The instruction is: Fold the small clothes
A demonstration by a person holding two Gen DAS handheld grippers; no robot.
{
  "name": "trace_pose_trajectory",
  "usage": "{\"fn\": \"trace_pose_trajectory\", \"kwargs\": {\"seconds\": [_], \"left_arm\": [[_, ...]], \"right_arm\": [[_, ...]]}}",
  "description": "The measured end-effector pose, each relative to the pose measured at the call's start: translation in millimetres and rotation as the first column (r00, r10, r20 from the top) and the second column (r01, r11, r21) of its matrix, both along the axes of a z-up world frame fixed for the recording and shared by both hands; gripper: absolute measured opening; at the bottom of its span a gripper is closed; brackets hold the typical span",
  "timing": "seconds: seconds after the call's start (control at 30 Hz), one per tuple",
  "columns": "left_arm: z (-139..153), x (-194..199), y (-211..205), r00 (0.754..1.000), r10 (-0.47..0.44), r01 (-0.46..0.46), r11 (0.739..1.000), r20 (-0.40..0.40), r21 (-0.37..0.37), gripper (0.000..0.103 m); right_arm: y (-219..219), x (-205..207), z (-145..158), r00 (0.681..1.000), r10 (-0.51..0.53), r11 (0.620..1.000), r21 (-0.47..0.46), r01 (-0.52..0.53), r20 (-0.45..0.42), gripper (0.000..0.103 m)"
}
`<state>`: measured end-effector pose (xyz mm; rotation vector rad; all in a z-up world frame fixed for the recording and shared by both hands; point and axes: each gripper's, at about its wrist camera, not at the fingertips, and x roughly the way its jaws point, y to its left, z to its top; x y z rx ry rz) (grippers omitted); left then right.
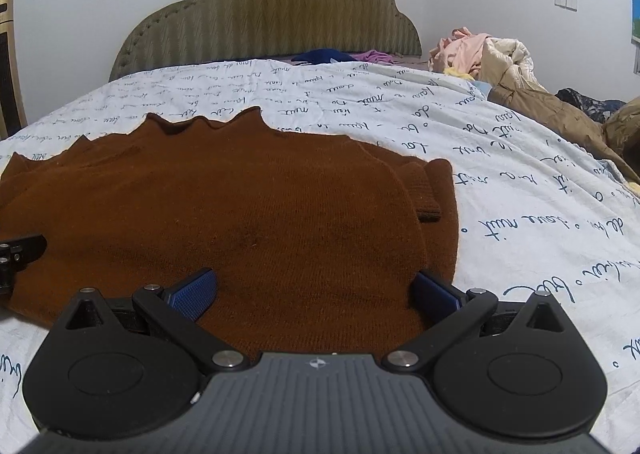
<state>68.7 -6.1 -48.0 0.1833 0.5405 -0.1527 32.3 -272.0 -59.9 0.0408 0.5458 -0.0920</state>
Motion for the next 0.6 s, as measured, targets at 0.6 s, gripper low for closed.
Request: {"fn": "trace_pose_trajectory", "kwargs": {"seconds": [0.6], "left_arm": [[0.2,-1.0,-1.1,1.000,-0.005,0.005,1.000,0.002,0.000,0.097]], "right_arm": [[1.6,-0.4,-0.7,1.000,-0.001,1.000,0.010,0.001,0.000,0.103]]}}
